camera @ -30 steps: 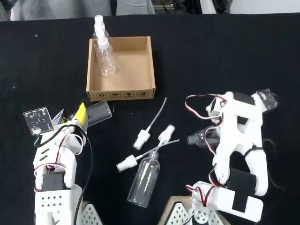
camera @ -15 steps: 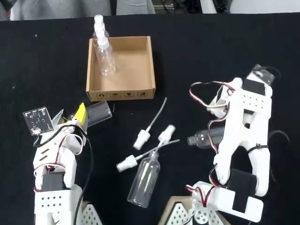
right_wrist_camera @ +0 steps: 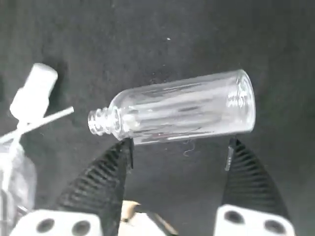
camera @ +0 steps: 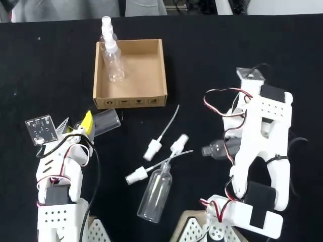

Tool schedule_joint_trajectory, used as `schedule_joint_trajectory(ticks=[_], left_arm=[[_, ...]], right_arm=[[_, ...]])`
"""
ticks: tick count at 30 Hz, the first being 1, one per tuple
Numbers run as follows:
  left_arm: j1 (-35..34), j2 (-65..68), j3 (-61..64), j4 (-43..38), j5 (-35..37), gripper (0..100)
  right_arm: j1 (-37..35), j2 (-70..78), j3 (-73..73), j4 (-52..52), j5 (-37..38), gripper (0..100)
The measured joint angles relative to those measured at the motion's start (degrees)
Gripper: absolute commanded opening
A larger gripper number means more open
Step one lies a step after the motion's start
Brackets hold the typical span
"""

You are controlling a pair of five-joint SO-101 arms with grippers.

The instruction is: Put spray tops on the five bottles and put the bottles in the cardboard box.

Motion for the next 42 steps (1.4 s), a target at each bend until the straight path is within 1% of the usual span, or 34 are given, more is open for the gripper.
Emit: schedule_joint_trajectory(ticks=[4, 9, 18, 22, 26, 30, 36, 39, 42], left_arm=[[0.0, 0.0, 0.0, 0.0, 0.0, 21], [0.0, 0.0, 0.0, 0.0, 0.0, 21], [0.0, 0.0, 0.0, 0.0, 0.0, 21], [0.0, 0.0, 0.0, 0.0, 0.0, 21], [0.0, 0.0, 0.0, 0.0, 0.0, 21], [0.0, 0.0, 0.0, 0.0, 0.0, 21], [0.0, 0.0, 0.0, 0.0, 0.0, 21], [0.0, 0.0, 0.0, 0.0, 0.0, 21], [0.0, 0.0, 0.0, 0.0, 0.0, 21]], right_arm=[[0.0, 0.0, 0.0, 0.0, 9.76, 24.7], [0.0, 0.0, 0.0, 0.0, 17.85, 24.7], [0.0, 0.0, 0.0, 0.0, 36.22, 24.7], [0.0, 0.0, 0.0, -0.18, 39.82, 25.0], [0.0, 0.0, 0.0, -2.9, 44.13, 25.1], [0.0, 0.0, 0.62, -3.6, 50.9, 25.1], [0.0, 0.0, 5.8, -3.78, 61.54, 25.1], [0.0, 0.0, 8.0, -4.75, 64.18, 25.1], [-0.09, 0.0, 11.34, -8.7, 64.97, 25.1]])
